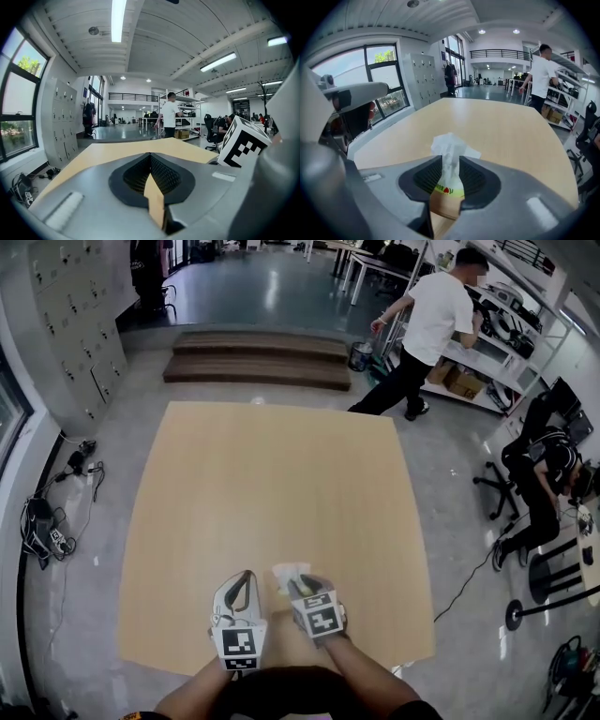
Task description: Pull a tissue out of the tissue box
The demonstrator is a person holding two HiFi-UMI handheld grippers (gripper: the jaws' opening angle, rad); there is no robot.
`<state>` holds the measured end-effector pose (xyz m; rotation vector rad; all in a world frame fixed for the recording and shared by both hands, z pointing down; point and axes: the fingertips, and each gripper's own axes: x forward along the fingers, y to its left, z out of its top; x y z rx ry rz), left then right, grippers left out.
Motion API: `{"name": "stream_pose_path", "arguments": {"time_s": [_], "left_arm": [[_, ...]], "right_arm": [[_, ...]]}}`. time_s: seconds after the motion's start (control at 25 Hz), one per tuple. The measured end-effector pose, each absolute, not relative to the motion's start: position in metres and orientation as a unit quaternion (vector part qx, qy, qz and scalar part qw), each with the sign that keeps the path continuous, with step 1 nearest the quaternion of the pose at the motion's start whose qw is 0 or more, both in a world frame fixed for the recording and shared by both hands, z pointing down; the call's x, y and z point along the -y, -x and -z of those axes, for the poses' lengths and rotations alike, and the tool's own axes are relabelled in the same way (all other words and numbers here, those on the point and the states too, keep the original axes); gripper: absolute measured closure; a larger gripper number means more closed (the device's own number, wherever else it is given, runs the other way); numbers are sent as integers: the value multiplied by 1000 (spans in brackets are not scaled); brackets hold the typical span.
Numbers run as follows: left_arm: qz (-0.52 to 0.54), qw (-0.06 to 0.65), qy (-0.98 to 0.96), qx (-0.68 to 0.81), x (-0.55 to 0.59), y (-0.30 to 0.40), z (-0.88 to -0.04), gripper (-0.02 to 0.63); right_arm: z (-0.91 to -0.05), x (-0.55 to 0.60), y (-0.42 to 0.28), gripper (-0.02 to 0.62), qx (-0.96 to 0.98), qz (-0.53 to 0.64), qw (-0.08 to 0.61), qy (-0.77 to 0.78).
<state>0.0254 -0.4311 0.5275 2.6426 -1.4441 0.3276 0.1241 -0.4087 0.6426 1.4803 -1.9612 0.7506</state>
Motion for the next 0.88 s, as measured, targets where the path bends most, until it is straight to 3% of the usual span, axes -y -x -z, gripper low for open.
{"name": "stream_pose_path", "arguments": {"time_s": [0.16,0.28,0.88], "left_arm": [[-111,60,-874,470,435,-29,-531,588],[-108,64,-875,468,438,-29,-531,588],[-105,93,-876,461,406,-11,-537,588]], "right_arm": [[-648,410,-123,499,728,-283,299,-548],[-648,411,-123,590,727,-282,303,-549],[-569,369,-143,597,716,-234,183,-632]]}}
